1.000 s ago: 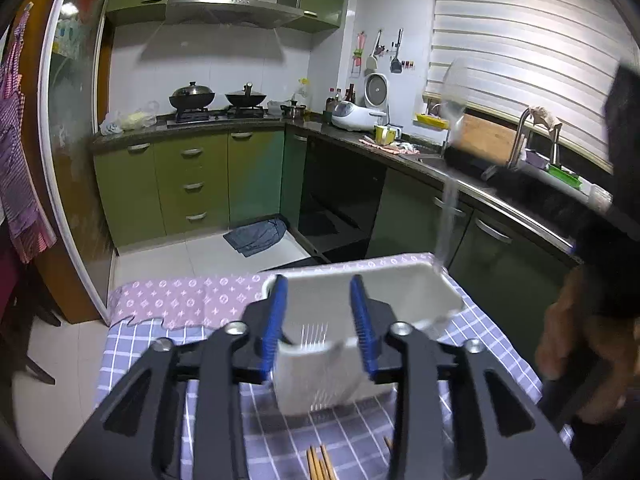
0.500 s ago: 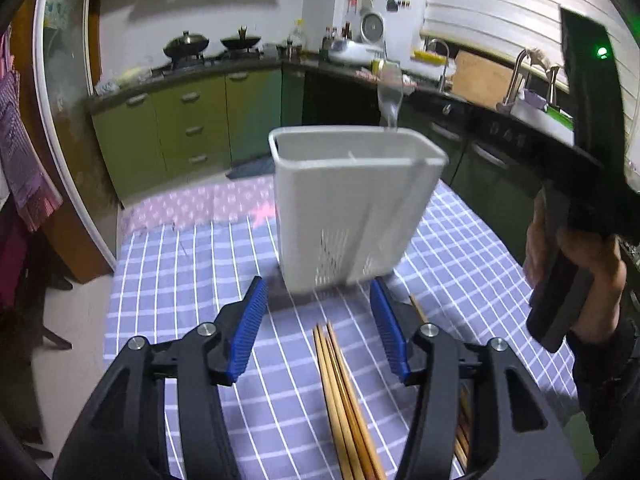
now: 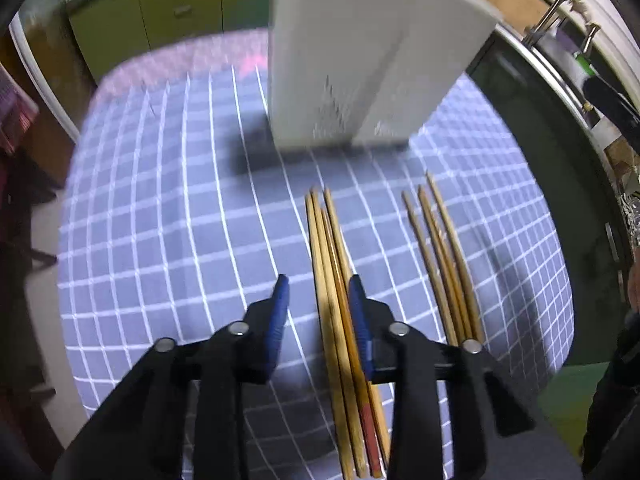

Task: Organize utensils
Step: 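Grasp one wooden chopstick with the left tool while the right tool approaches the chopsticks, then lift the chopstick with the left tool while the right tool grasps another chopstick, then carry both chopsticks over the white holder and open both tools to drop them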

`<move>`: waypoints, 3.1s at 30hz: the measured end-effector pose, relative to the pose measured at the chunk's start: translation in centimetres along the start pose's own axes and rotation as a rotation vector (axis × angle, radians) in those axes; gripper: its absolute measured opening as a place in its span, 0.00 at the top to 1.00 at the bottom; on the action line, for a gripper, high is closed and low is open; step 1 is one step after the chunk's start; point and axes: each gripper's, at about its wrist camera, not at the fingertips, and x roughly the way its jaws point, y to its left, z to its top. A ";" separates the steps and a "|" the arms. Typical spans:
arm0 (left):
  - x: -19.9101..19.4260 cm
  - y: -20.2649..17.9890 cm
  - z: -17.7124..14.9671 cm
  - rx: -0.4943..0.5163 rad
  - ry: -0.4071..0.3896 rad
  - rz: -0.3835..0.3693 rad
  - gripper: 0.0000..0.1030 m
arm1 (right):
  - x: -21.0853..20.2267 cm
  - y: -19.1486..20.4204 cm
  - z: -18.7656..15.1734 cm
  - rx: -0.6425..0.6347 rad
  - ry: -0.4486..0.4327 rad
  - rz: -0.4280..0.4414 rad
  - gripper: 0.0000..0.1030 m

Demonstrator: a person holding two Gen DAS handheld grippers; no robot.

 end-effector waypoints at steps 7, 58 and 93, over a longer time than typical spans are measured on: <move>1.4 -0.4 0.1 0.003 0.070 0.022 0.80 | 0.6 -1.4 -1.8 0.011 0.086 0.010 0.77; -7.2 0.0 -0.8 0.100 -0.250 0.060 0.93 | 15.1 4.0 -7.8 0.047 0.769 0.014 0.87; -16.8 -2.4 2.2 0.157 -0.438 0.013 0.93 | -2.7 1.8 3.0 0.044 0.176 0.191 0.93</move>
